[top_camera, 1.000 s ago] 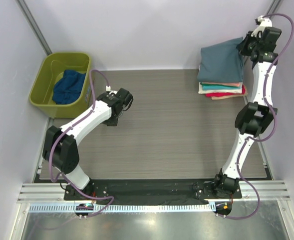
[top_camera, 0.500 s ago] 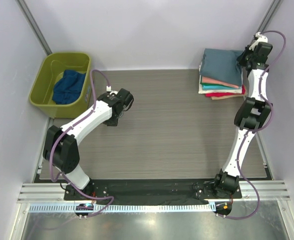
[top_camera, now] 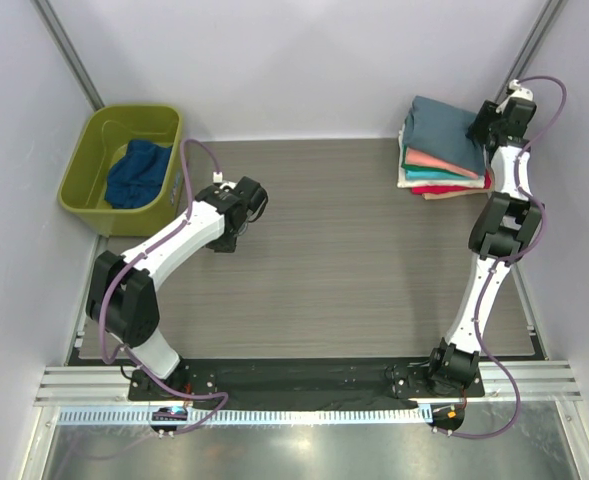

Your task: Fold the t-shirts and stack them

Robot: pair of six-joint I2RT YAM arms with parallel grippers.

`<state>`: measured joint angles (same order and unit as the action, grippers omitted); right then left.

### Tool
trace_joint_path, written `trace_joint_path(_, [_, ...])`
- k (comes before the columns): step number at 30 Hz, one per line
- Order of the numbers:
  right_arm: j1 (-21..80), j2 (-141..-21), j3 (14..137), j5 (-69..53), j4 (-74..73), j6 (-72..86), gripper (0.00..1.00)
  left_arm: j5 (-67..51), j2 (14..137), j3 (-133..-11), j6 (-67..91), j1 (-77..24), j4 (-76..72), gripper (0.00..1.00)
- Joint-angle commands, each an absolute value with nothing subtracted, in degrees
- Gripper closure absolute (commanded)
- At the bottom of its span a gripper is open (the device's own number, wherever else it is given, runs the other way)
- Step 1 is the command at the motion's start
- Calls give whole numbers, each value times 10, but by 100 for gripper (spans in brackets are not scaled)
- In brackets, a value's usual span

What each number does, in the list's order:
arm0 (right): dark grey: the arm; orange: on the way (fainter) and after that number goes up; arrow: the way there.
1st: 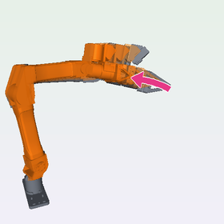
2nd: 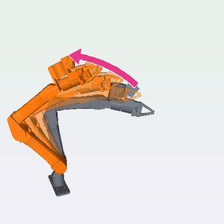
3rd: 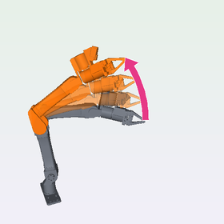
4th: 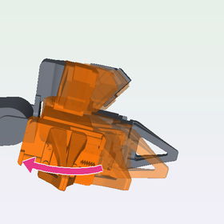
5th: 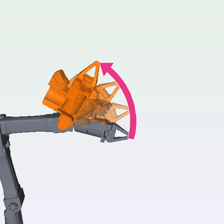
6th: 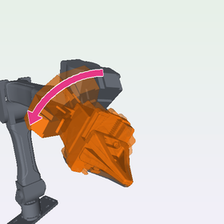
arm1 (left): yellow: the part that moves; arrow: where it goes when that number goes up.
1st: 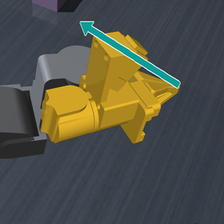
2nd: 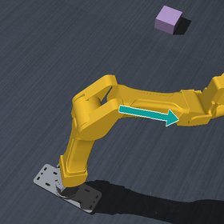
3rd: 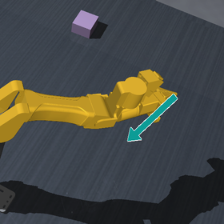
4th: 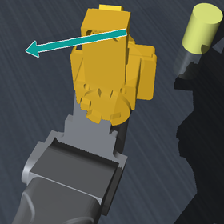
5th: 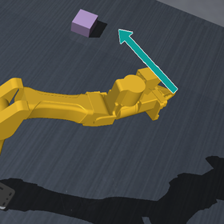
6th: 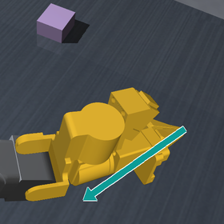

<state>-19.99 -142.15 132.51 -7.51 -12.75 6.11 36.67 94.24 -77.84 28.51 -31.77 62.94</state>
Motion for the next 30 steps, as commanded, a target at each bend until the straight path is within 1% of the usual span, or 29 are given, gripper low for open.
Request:
trace_joint_path(1, [-201, -1376, 1310, -33, -104, 64, 35, 381, 927, -781, 296, -319, 632, 51])
trace_joint_path(2, [-201, -1369, 1305, -18, -104, 68, 28, 381, 926, -781, 296, -320, 632, 51])
trace_joint_path(4, [-202, -1344, 1277, -3, -103, 78, 23, 380, 921, -780, 295, -320, 630, 51])
trace_joint_path(5, [-203, -1334, 1265, 18, -102, 83, 21, 380, 918, -780, 295, -320, 630, 51])
trace_joint_path(12, [-206, -1255, 1171, 60, -100, 133, 9, 371, 904, -781, 293, -320, 627, 51])
trace_joint_path(13, [-206, -1241, 1165, 64, -104, 147, 4, 369, 900, -780, 292, -320, 627, 51])
trace_joint_path(15, [-206, -1226, 1148, 68, -119, 156, 0, 367, 896, -781, 291, -320, 627, 51])
trace_joint_path(23, [-206, -1120, 1044, 138, -156, 211, 0, 352, 876, -781, 287, -320, 621, 51])
trace_joint_path(28, [-206, -1035, 969, 111, -161, 251, 0, 352, 868, -782, 287, -320, 621, 51])
trace_joint_path(30, [-206, -1008, 932, 71, -161, 273, 1, 353, 863, -783, 287, -320, 620, 51])
